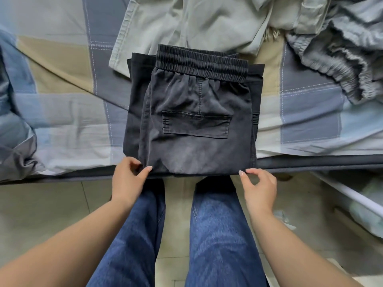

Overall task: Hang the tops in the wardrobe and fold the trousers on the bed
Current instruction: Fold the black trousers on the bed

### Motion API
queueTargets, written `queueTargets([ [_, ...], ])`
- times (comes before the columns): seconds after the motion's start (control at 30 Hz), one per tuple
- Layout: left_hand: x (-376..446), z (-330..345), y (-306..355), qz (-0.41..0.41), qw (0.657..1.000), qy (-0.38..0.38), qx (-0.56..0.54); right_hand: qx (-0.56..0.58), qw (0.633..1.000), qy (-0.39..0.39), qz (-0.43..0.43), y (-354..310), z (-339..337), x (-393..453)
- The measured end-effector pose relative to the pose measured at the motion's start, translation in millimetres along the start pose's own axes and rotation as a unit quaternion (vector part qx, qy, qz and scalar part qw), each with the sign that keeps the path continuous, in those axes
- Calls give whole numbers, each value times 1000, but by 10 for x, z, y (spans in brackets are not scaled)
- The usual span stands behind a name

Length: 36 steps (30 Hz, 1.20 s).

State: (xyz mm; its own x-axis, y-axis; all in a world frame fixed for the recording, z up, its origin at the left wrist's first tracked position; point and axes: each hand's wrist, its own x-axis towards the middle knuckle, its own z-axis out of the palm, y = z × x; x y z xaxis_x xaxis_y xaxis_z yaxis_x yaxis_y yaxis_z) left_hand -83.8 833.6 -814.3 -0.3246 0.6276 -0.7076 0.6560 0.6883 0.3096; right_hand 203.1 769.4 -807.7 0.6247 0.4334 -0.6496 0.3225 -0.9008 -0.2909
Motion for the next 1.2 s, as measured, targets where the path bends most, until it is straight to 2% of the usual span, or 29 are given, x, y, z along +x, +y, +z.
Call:
queueTargets([
  [0.07,-12,26,18,-15,1000,-21,10,9,1000,11,21,-33,33,8],
  [0.17,41,34,70,-30,999,-11,-4,29,998,27,44,-83,82,28],
  [0.4,113,-86,-62,-30,999,5,23,0,1000,23,5,-47,-36,169],
  [0.47,118,-147,-110,-23,999,-11,39,-9,1000,-8,-3,-20,-99,161],
  [0.57,110,-184,-34,44,997,-1,71,0,999,-5,-49,-103,-144,138],
  [0.67,138,-172,316,109,994,18,-3,135,988,56,-41,-482,-198,244],
  [0.7,167,-153,494,123,991,-6,-51,195,979,37,-42,-666,-207,308],
  [0.77,250,-77,883,159,977,-74,-117,272,958,-66,-66,-1042,-169,438],
  [0.87,452,96,1489,203,956,-161,-138,216,936,-256,-109,-1563,32,621],
  [0.93,638,211,1825,186,950,-217,-125,159,929,-313,-119,-1823,168,771],
  [1.0,863,266,2038,144,957,-231,-96,126,937,-304,-120,-1995,208,969],
  [1.07,1067,227,2109,117,968,-201,-95,131,949,-266,-104,-2045,140,1170],
  [1.2,1203,68,1999,121,970,-170,-126,163,959,-216,-86,-1888,-52,1340],
])
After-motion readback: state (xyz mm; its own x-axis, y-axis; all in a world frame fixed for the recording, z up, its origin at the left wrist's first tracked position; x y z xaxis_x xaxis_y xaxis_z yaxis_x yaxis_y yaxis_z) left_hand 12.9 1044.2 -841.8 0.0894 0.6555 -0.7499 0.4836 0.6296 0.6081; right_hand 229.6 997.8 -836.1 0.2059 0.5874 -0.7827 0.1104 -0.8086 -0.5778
